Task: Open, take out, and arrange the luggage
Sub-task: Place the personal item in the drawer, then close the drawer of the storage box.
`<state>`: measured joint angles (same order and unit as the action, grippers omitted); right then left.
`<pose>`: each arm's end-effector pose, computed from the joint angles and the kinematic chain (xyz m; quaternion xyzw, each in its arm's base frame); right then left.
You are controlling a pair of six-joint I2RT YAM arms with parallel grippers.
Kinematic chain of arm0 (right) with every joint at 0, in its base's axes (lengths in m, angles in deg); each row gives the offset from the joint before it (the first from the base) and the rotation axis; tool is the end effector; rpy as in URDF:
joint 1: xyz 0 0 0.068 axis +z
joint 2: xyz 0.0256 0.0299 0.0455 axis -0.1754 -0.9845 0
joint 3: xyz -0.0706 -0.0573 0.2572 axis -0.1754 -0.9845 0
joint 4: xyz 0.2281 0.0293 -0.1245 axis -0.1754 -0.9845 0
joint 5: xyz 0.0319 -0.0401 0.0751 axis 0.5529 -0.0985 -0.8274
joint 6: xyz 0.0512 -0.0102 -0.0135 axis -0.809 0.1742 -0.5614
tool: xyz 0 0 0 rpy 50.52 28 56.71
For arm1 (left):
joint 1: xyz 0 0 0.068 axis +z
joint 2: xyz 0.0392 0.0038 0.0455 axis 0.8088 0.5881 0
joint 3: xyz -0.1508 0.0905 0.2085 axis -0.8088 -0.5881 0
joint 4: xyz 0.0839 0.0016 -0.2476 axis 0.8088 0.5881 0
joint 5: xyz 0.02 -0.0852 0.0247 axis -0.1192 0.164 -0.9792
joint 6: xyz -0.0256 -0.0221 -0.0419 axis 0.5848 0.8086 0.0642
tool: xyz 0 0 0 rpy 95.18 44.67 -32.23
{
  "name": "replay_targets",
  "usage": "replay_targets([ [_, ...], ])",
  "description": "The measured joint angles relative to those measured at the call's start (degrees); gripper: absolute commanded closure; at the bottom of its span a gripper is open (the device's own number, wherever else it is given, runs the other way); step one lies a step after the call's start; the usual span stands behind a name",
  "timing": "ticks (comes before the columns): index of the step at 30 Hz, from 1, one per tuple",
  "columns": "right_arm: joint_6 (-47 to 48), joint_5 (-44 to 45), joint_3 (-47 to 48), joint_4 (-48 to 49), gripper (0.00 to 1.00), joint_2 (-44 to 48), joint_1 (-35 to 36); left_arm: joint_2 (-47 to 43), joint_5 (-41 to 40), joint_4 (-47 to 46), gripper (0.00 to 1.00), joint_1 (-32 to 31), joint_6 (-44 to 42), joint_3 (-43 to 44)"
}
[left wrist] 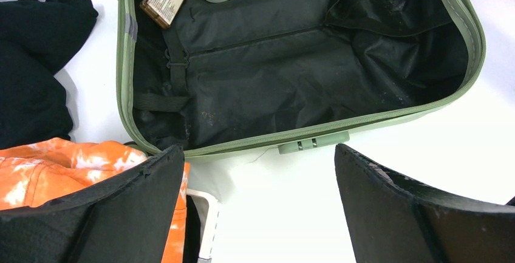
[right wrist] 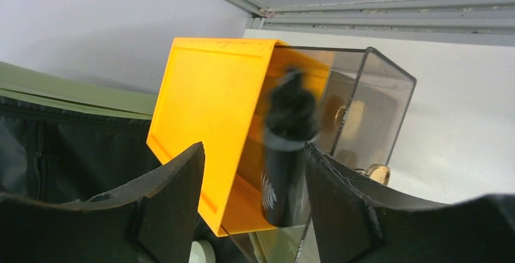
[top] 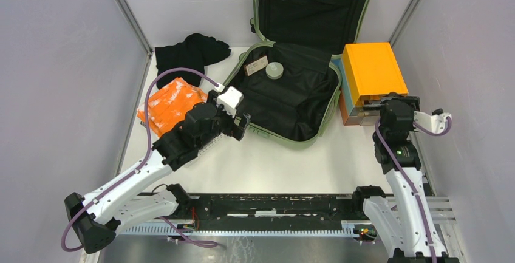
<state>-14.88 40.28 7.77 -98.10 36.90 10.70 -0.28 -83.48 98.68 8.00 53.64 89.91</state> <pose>0.1567 -0.0221 0.3161 0.6002 0.5123 0.0695 0.6104 0.1489 -0.1434 0.3326 0.2818 0.7677 -0.1307 0.5605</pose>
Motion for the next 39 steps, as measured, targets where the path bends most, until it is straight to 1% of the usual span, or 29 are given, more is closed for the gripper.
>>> replay_targets([
  [7,1.95,-1.99,0.02,2.16,0.31,1.07,-1.81,0.0,-0.02,0.0,0.02,0.0,0.0,0.0],
  [11,5.73,-2.8,0.44,3.87,0.32,2.25,-1.86,0.0,-0.04,0.0,0.02,0.0,-0.02,0.0],
  [13,8.74,-4.2,0.46,5.57,0.34,3.28,-1.86,0.0,-0.07,-0.02,0.02,0.0,-0.02,0.0],
  [15,12.2,-6.58,0.46,7.32,0.4,4.55,-1.86,0.0,-0.09,0.0,0.02,0.0,-0.02,0.0],
  [17,16.22,-10.19,0.46,8.39,0.48,6.23,-1.86,0.0,-0.15,0.0,0.02,0.0,-0.02,0.0],
  [19,18.36,-12.13,0.46,8.48,0.57,7.32,-1.86,0.0,-0.22,0.0,0.02,0.0,-0.02,0.0],
  [21,20.52,-14.1,0.46,7.74,0.63,8.85,-1.86,0.0,-0.24,0.0,0.02,0.0,-0.02,0.0],
  [22,21.2,-14.91,0.46,7.1,0.66,9.51,-1.86,0.0,-0.24,-0.02,0.02,0.0,-0.02,0.0],
  [24,21.79,-16.31,0.46,4.92,0.76,11.06,-1.86,0.0,-0.22,0.0,0.02,0.0,-0.02,0.0],
  [28,21.29,-17.79,-0.09,0.35,0.92,13.6,-1.86,0.0,-0.24,0.0,0.02,0.0,-0.02,-0.02],
  [29,20.74,-17.75,-0.55,-1.07,1.0,14.19,-1.86,0.0,-0.24,0.0,0.02,0.0,-0.02,-0.02],
  [35,16.04,-16.46,-4.72,-8.33,1.0,14.75,-1.86,0.0,-0.26,0.0,0.03,0.0,-0.04,-0.02],
  [39,13.53,-14.71,-8.24,-10.47,1.0,14.1,-1.86,0.0,-0.5,0.0,0.03,0.0,-0.07,-0.02],
])
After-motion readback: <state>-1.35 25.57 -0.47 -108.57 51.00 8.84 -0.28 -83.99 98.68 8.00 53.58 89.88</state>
